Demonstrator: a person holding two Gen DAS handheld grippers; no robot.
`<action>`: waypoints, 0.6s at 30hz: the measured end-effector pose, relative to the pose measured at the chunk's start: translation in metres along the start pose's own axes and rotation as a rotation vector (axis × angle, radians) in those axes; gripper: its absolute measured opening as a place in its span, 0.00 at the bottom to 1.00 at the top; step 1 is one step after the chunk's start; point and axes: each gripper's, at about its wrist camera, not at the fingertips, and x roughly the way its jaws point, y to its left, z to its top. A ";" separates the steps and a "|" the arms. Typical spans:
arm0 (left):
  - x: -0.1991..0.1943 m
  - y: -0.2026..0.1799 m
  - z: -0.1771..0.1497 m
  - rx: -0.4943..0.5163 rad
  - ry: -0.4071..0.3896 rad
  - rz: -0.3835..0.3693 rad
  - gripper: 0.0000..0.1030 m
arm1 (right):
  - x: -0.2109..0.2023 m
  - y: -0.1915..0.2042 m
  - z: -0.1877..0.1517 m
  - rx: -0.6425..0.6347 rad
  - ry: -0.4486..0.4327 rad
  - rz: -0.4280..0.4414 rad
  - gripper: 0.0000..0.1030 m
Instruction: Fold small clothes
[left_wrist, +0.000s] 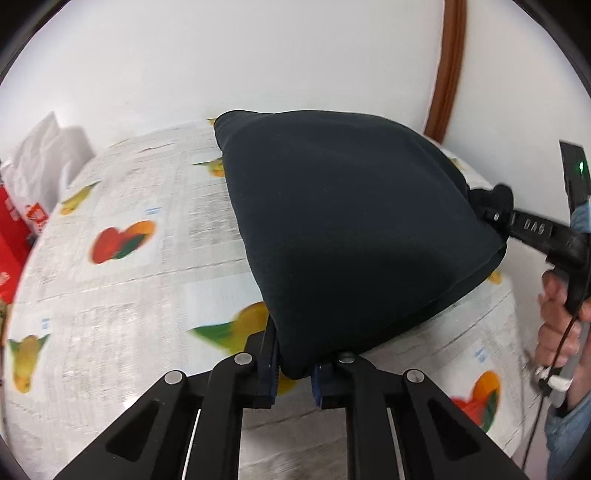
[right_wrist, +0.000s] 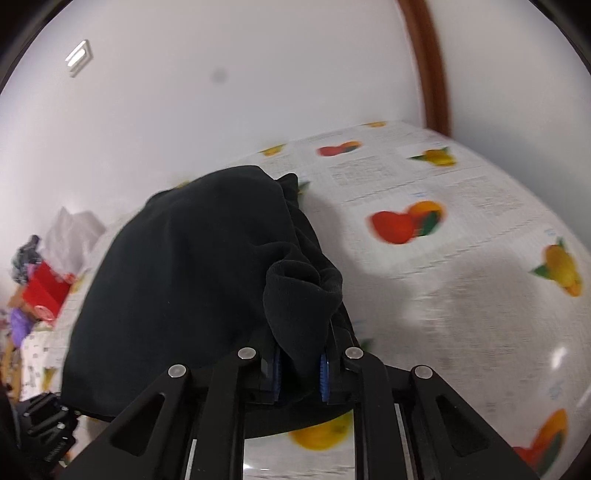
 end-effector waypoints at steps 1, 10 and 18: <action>-0.005 0.006 -0.002 -0.007 0.001 0.011 0.12 | 0.002 0.005 -0.001 0.005 0.008 0.040 0.14; -0.024 0.041 -0.019 -0.054 0.025 0.003 0.15 | -0.031 0.018 -0.030 -0.059 0.007 0.112 0.30; -0.032 0.042 -0.030 -0.080 0.028 -0.031 0.26 | -0.059 0.037 -0.005 -0.116 -0.128 0.047 0.32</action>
